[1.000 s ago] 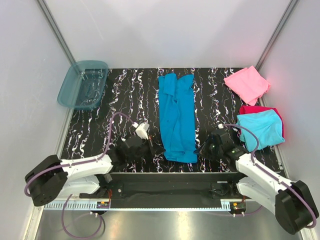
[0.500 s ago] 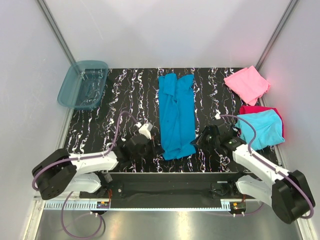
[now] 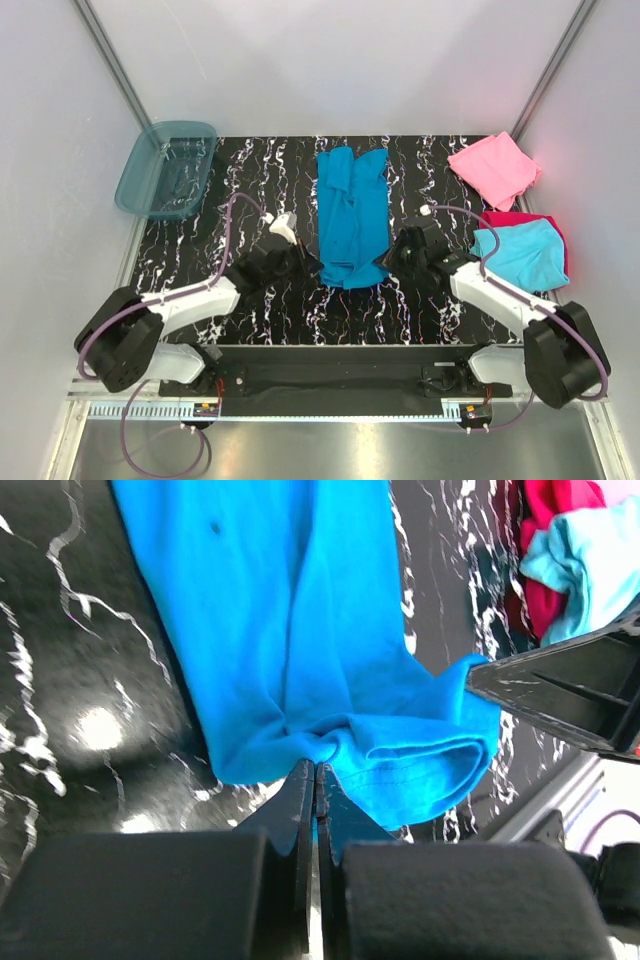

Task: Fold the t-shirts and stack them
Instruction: Fold the tshirt

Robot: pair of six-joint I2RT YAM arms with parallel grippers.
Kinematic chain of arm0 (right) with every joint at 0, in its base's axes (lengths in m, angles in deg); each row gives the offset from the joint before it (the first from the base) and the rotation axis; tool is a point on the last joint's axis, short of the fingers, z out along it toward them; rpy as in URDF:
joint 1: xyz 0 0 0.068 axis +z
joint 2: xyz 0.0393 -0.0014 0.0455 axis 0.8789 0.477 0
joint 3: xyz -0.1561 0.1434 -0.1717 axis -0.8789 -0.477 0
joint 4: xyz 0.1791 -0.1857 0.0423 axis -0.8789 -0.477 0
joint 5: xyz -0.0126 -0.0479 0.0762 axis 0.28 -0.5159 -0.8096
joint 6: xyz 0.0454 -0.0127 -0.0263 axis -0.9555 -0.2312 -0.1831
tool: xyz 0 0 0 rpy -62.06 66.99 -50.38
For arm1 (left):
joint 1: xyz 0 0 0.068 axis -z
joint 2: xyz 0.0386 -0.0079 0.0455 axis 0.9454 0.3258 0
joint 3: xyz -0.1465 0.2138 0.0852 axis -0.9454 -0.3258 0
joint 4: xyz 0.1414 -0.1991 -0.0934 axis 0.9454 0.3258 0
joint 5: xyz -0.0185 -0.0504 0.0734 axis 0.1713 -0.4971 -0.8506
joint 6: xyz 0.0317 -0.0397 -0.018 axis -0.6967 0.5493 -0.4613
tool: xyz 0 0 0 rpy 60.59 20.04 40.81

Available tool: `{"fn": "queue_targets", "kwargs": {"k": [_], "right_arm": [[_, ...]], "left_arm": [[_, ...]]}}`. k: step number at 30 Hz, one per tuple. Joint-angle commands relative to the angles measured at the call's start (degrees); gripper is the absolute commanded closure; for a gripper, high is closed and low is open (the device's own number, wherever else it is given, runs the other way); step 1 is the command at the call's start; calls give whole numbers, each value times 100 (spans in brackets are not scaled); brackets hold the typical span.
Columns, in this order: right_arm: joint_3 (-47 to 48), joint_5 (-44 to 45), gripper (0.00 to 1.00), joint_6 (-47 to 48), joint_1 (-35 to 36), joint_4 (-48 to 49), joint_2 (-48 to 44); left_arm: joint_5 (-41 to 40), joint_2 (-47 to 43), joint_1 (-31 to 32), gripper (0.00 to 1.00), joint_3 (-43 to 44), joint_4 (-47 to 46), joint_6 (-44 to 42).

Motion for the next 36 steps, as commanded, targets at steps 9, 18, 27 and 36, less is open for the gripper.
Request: {"fn": "queue_targets", "kwargs": {"k": [9, 18, 27, 36], "right_arm": [[794, 128, 100, 213, -636, 947, 1182], [1620, 163, 100, 345, -971, 1228, 2088], [2148, -12, 100, 213, -1129, 1553, 2853], [2130, 58, 100, 99, -1243, 1905, 3318]], "left_arm": [[519, 1064, -609, 100, 773, -363, -521], [852, 1951, -969, 99, 1775, -276, -767], [1046, 2392, -1260, 85, 2540, 110, -996], [1257, 3261, -1321, 62, 3305, 313, -1137]]}}
